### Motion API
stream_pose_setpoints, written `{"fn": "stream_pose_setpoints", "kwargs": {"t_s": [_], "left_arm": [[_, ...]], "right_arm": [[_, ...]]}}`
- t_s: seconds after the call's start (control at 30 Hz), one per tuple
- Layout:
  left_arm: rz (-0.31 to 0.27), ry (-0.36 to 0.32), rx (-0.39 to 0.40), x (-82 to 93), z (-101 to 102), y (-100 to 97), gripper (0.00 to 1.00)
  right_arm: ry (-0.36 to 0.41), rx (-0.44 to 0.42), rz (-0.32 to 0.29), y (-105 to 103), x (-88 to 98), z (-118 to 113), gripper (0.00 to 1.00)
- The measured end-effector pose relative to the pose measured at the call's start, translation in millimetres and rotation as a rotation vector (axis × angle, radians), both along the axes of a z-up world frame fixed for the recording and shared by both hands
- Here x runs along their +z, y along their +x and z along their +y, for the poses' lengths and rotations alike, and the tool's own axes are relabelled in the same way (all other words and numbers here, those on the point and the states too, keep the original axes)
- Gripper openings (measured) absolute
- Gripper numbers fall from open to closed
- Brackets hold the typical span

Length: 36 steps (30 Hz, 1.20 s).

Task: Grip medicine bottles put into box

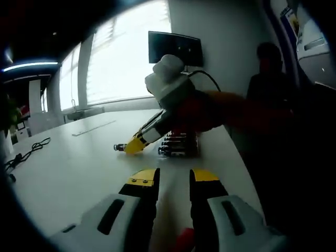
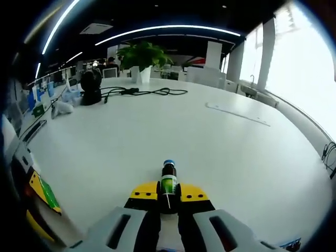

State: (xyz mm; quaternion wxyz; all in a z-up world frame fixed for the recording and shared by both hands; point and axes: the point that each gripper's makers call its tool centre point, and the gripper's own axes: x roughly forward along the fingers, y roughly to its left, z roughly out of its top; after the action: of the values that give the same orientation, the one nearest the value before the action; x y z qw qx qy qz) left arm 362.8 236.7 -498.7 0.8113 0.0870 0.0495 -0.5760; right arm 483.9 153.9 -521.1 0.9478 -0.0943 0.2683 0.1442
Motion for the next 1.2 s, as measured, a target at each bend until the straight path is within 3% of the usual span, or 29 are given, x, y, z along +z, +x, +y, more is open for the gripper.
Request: {"fn": "stream_pose_setpoints", "kwargs": {"t_s": [0.53, 1.2], "left_arm": [[0.001, -0.001, 0.001, 0.2, -1, 0.4, 0.16], [0.0, -0.008, 0.001, 0.9, 0, 0.6, 0.16]], "right_arm": [[0.006, 0.019, -0.057, -15, 21.6, 8, 0.07], [0.041, -0.021, -0.097, -67, 36.2, 5, 0.07]]}}
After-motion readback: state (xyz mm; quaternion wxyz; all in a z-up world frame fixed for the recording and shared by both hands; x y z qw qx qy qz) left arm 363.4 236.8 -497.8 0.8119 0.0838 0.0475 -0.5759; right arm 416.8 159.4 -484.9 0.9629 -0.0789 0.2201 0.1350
